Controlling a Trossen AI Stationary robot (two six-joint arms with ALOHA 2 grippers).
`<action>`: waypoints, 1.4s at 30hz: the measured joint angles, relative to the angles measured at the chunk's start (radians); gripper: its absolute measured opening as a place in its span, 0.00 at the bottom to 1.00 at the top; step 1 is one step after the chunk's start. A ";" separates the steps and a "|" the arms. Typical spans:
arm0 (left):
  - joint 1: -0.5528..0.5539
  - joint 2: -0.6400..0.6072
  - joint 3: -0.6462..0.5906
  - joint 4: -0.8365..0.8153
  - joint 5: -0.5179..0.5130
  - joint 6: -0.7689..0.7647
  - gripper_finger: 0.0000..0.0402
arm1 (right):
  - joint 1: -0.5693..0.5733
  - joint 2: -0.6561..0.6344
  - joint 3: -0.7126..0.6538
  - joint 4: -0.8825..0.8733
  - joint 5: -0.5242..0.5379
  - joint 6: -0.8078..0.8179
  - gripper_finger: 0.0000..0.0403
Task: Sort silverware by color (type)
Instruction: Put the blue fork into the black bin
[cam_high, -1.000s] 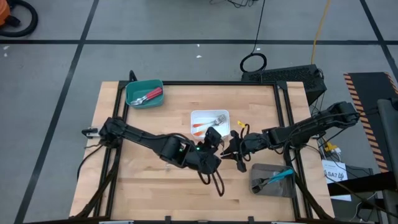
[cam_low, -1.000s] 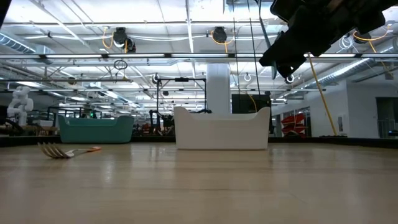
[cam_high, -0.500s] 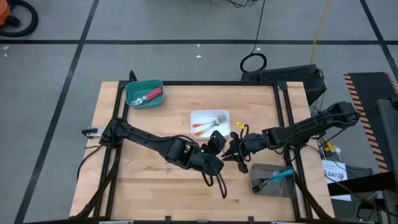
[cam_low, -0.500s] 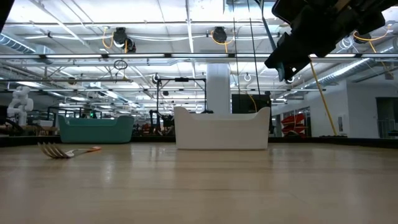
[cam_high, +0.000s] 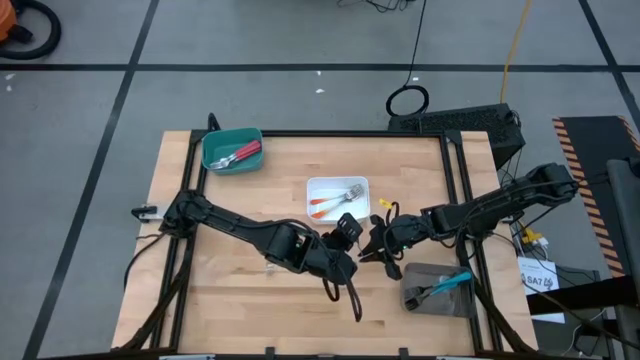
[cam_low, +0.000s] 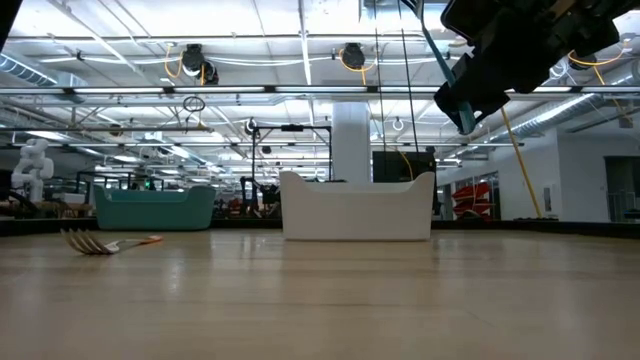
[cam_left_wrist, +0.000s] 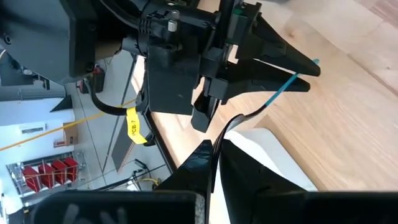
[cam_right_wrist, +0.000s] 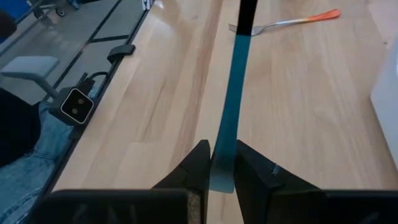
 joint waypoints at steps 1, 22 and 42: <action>0.001 0.000 0.000 -0.002 0.001 -0.001 0.08 | 0.000 0.000 0.000 -0.003 0.001 0.000 0.11; 0.001 0.000 0.000 -0.116 -0.003 -0.336 0.01 | 0.000 -0.013 0.000 -0.014 0.164 -0.051 0.40; 0.051 -0.001 0.000 -0.378 -0.177 -1.256 0.01 | 0.265 -0.040 0.053 -0.088 1.011 -0.459 0.55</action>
